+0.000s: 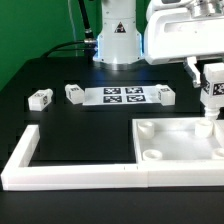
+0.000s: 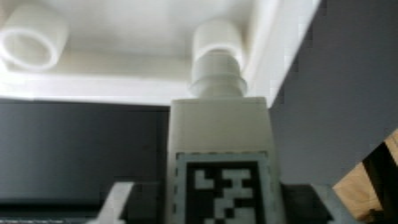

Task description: Assemble square table

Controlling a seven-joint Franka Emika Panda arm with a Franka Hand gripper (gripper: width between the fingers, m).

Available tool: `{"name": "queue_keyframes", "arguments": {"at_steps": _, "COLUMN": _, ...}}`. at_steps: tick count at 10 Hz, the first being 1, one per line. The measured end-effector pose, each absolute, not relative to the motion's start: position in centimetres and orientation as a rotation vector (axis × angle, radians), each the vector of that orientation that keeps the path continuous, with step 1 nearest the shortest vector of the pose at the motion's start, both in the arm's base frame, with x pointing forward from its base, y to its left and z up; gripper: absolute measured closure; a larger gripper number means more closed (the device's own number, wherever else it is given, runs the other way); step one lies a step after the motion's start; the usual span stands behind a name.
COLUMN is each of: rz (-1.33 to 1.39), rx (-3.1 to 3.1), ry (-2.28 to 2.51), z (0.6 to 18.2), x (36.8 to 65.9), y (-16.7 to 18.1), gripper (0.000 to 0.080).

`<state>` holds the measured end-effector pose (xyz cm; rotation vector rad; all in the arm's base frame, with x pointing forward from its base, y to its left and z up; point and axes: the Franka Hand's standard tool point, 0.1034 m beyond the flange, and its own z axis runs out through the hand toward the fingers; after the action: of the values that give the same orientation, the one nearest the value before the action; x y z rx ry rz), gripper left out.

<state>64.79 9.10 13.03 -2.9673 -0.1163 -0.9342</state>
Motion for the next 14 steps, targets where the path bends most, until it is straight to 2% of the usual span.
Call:
{"name": "queue_keyframes", "arguments": {"at_steps": 2, "rz": -0.979, "rx": -2.964, "ry": -0.147, "z": 12.2, "x": 64.9, "y": 8.9, "gripper": 0.0512}}
{"name": "queue_keyframes", "arguments": {"at_steps": 4, "rz": -0.977, "rx": -2.963, "ry": -0.149, "z": 12.2, "x": 64.9, "y": 9.0, "gripper": 0.0511}}
{"name": "queue_keyframes", "arguments": {"at_steps": 6, "rz": -0.99, "rx": -2.957, "ry": -0.159, "z": 11.5, "x": 64.6, "y": 10.0, "gripper": 0.0511}}
{"name": "queue_keyframes", "arguments": {"at_steps": 8, "rz": -1.002, "rx": -2.962, "ry": -0.177, "z": 11.1, "x": 65.6, "y": 10.0, "gripper": 0.0511}}
{"name": "queue_keyframes", "arguments": {"at_steps": 12, "rz": -0.966, "rx": -2.979, "ry": -0.182, "z": 8.9, "x": 65.3, "y": 10.0, "gripper": 0.0511}}
{"name": "queue_keyframes", "arguments": {"at_steps": 14, "rz": -0.966, "rx": -2.978, "ry": -0.186, "z": 8.6, "x": 65.4, "y": 10.2, "gripper": 0.0511}}
